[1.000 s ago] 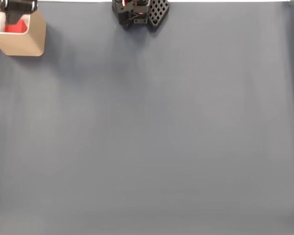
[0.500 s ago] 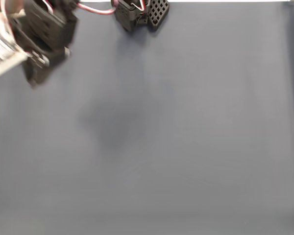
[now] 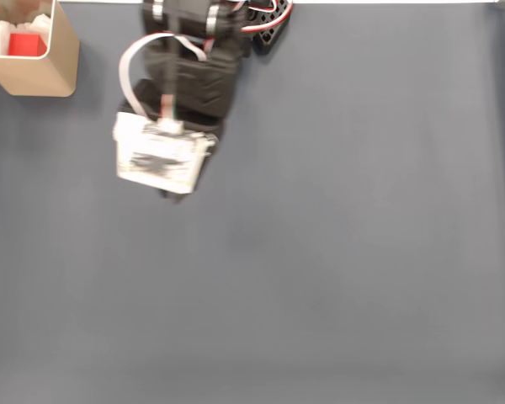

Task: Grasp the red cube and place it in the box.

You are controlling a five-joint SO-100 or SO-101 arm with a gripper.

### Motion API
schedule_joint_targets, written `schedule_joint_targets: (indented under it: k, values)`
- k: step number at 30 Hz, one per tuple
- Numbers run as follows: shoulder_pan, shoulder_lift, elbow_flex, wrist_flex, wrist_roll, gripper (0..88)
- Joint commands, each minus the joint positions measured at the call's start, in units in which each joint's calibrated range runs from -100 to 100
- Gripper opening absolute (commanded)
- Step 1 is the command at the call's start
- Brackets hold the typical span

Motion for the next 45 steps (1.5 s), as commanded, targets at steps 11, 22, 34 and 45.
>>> schedule_joint_targets:
  k: [11, 22, 34, 45]
  values:
    - [-9.24, -20.34, 22.66, -7.88, 0.29, 0.0]
    - [-10.73, -34.81, 42.00, -10.34, 0.59, 0.0]
    - [-11.59, -51.96, 58.79, -8.29, 0.63, 0.0]
    - [-11.16, -61.06, 66.09, -2.80, 0.34, 0.0]
